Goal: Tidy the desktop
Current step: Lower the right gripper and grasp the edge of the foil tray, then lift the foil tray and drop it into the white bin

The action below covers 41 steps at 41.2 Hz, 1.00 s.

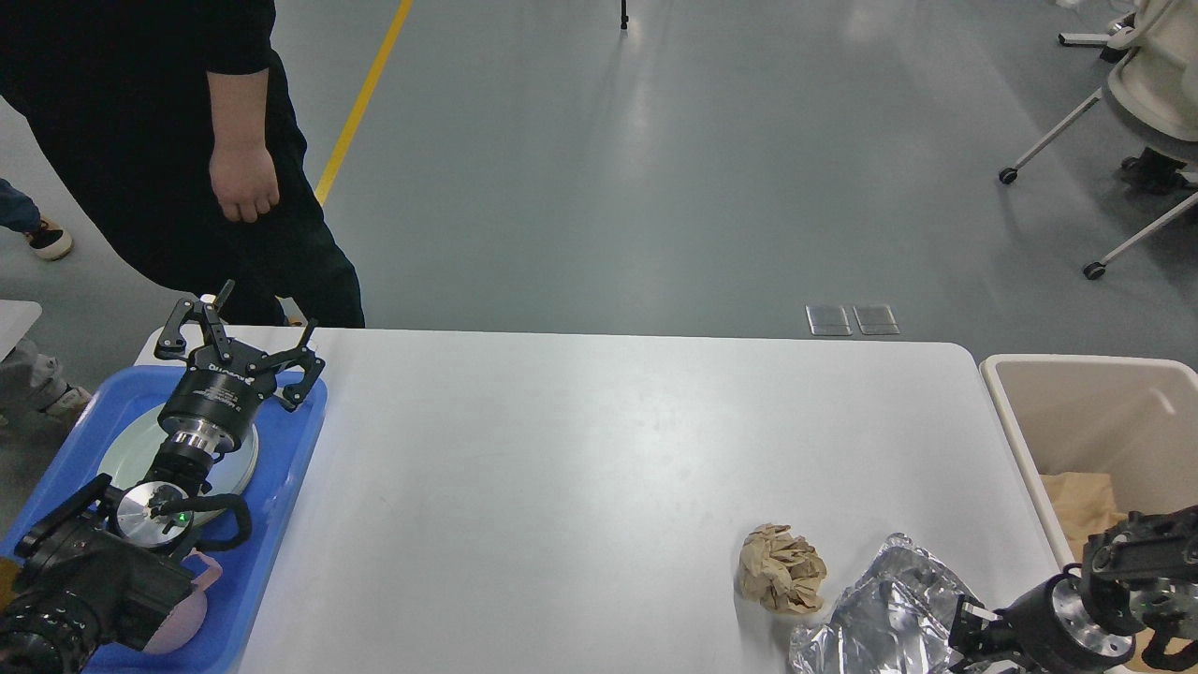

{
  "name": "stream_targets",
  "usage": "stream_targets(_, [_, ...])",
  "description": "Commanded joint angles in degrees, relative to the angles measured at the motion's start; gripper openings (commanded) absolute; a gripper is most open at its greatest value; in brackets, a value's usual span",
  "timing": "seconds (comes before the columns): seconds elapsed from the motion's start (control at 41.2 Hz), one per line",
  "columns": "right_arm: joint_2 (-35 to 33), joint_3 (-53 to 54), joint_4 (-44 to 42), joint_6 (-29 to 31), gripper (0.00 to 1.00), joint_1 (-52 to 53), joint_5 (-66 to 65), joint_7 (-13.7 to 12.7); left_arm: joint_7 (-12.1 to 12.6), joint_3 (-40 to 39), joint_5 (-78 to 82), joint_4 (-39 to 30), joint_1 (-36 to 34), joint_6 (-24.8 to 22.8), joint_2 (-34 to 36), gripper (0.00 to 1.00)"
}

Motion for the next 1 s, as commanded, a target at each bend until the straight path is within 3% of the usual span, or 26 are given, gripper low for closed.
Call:
stream_targets(0.0, [-0.60,1.29,-0.11,-0.45,0.00,0.52,-0.14,0.21,0.00,0.00,0.00,-0.03,0.00,0.00,-0.02,0.96])
stream_targets(0.364, [-3.33,4.19,-0.20,-11.08,0.00,2.63,-0.14,0.65,0.00,0.00,0.00,0.05,0.00,0.00,-0.02,0.96])
stream_targets(0.971, [-12.99,4.19,0.15,-9.42,0.00,24.60,0.04,0.74,0.00,0.00,0.00,-0.03,0.00,0.00,-0.02,0.96])
